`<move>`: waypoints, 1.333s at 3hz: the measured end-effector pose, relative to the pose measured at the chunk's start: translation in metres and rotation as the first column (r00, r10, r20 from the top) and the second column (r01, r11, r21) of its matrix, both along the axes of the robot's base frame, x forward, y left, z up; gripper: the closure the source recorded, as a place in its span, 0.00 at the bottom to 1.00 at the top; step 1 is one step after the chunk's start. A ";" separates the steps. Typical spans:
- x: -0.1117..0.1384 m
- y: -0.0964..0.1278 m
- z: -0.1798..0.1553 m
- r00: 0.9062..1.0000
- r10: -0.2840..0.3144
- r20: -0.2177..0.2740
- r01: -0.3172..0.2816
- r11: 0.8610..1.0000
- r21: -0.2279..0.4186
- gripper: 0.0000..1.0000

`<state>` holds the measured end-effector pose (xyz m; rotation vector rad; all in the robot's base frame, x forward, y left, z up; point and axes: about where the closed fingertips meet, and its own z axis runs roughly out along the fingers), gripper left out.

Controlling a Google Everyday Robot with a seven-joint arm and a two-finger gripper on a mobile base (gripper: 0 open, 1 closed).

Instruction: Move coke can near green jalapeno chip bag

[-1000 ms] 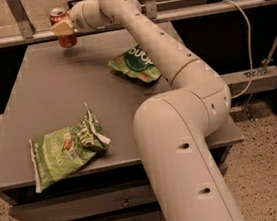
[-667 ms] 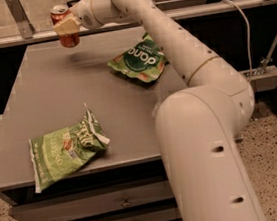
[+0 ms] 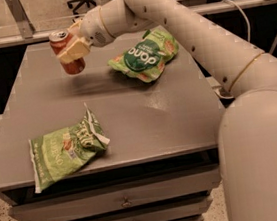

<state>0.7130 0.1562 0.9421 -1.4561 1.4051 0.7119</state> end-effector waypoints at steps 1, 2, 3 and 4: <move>-0.041 -0.013 -0.016 0.998 0.067 -0.007 -0.067 0.997 -0.044 1.00; -0.087 -0.018 -0.030 0.987 0.156 -0.029 -0.157 0.987 -0.041 1.00; -0.113 -0.012 -0.033 0.973 0.227 -0.042 -0.227 0.974 0.002 1.00; -0.125 0.000 -0.031 0.962 0.270 -0.044 -0.269 0.962 0.040 1.00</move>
Offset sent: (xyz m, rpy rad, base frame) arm -0.1219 -0.0321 -0.0395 -0.0626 0.0377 0.2079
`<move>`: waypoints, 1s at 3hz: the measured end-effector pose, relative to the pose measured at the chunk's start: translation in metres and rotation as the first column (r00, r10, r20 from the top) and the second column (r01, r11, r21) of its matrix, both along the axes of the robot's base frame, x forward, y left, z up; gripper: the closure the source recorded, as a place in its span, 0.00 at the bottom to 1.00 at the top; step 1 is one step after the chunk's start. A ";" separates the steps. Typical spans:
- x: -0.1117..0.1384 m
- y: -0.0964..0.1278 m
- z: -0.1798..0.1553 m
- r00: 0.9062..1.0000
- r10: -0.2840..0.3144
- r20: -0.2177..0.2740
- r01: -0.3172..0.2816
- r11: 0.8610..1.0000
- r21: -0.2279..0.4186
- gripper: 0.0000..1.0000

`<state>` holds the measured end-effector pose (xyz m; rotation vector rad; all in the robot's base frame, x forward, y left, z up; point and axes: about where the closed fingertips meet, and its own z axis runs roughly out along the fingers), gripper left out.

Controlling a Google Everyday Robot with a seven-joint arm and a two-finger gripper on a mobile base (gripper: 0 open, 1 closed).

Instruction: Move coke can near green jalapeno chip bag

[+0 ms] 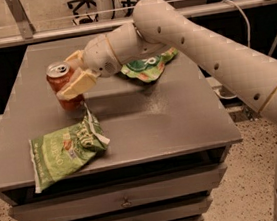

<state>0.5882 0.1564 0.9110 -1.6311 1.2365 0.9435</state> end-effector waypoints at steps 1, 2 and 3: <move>-0.006 0.013 -0.001 1.000 0.027 -0.011 -0.026 0.999 0.026 0.76; -0.009 0.018 -0.003 0.999 0.038 -0.017 -0.038 0.999 0.033 0.53; -0.013 0.015 -0.006 0.999 0.042 -0.031 -0.041 0.999 0.023 0.29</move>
Offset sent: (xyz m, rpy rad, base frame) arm -0.0097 0.0195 -0.0044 0.0408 0.0239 0.0409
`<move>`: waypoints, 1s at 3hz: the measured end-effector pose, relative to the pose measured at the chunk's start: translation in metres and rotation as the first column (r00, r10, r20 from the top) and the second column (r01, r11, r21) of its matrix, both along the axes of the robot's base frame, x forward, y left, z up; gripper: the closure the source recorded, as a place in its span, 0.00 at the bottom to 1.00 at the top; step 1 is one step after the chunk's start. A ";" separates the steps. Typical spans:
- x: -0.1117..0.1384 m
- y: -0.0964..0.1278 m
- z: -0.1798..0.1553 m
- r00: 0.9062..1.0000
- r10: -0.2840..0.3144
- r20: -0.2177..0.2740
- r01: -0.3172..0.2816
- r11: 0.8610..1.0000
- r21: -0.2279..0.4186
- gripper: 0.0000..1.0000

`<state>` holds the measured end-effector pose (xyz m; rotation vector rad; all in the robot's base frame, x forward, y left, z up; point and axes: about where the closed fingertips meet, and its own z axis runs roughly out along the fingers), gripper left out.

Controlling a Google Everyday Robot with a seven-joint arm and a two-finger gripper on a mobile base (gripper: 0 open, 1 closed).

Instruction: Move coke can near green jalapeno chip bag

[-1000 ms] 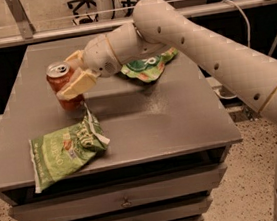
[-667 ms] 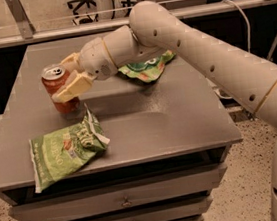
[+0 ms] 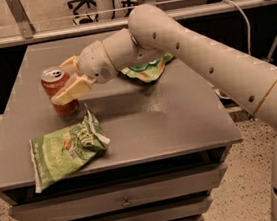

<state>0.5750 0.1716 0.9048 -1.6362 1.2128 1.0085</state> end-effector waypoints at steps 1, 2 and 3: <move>-0.004 -0.006 -0.003 1.000 0.003 -0.013 -0.003 1.000 -0.015 0.06; -0.006 -0.009 -0.005 1.000 0.003 -0.021 -0.004 1.000 -0.025 0.00; -0.007 -0.011 -0.007 1.000 0.001 -0.026 -0.002 0.999 -0.034 0.00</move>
Offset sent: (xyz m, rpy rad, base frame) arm -0.0078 -0.0199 -0.0086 -0.0433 0.0346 -0.0061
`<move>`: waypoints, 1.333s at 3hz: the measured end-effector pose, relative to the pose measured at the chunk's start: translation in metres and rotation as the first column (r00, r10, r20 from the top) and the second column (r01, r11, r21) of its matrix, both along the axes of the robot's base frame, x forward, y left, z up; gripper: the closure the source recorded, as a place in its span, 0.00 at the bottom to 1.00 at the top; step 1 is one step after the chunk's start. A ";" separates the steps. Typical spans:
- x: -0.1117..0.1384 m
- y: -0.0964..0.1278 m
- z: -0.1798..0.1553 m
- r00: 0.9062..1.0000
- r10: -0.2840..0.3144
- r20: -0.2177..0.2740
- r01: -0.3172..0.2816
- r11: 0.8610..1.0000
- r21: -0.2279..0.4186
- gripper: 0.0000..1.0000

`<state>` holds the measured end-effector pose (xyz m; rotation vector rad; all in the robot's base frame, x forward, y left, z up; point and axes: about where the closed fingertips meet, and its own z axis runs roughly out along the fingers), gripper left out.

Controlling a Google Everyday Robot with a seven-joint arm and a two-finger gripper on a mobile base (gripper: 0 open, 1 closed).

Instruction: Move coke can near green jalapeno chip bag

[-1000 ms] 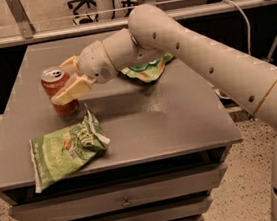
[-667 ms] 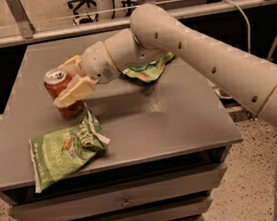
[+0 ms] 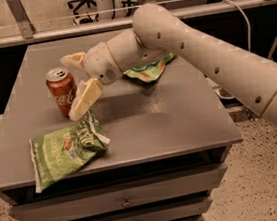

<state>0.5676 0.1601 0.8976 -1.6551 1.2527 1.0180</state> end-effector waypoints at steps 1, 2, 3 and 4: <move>0.010 -0.028 -0.005 0.997 -0.072 0.000 0.072 0.997 -0.021 0.00; 0.026 -0.085 -0.004 0.978 -0.210 0.015 0.210 0.977 -0.023 0.00; 0.040 -0.157 0.006 0.924 -0.379 0.048 0.379 0.925 -0.004 0.00; 0.044 -0.181 0.008 0.902 -0.428 0.055 0.428 0.904 0.002 0.00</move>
Offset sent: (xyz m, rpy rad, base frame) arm 0.0589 -0.2099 -0.0004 -0.0216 -0.0361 -0.4804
